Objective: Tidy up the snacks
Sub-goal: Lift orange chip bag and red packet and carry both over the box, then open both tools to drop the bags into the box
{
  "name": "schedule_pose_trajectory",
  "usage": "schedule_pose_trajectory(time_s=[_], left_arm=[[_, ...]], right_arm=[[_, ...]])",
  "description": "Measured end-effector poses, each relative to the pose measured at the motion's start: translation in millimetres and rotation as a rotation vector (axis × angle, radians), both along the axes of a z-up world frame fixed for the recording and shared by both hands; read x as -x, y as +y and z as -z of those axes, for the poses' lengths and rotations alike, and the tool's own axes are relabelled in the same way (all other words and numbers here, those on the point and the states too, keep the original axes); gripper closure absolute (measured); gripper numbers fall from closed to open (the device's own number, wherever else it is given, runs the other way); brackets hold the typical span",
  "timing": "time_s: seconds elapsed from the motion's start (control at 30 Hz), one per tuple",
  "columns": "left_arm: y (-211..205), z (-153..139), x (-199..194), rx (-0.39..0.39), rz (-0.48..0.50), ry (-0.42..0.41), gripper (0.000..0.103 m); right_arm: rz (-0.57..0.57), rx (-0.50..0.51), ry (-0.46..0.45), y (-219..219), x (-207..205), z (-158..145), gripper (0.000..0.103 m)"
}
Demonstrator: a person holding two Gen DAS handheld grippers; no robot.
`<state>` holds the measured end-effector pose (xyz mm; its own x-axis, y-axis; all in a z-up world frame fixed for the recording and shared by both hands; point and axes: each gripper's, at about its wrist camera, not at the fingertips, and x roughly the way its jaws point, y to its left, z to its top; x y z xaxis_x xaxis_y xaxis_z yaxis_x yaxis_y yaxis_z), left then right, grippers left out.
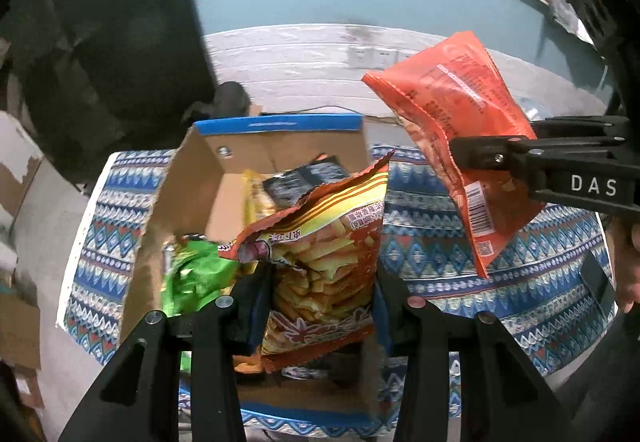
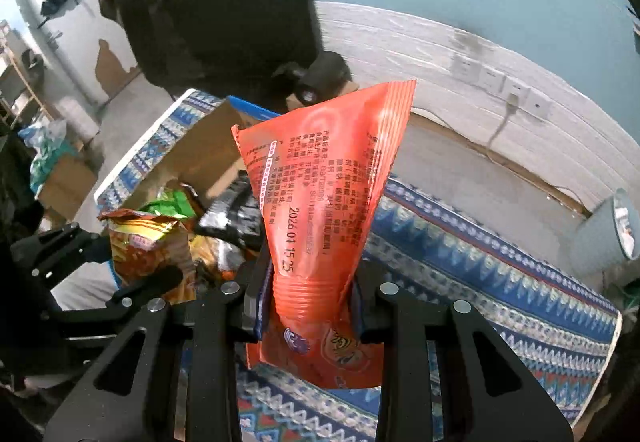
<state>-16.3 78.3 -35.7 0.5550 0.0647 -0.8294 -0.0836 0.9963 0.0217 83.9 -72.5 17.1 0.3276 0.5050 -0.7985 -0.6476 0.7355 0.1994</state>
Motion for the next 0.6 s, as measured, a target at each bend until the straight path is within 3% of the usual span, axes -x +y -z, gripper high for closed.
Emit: schedule_pose_trajectory(time_s=[0.6], left_arm=[[69.2, 16.2, 7.0, 0.042, -0.160, 0.028, 0.059]], right_arm=[[-0.100, -0.007, 0.057, 98.3, 4.1, 8.0, 0.073]])
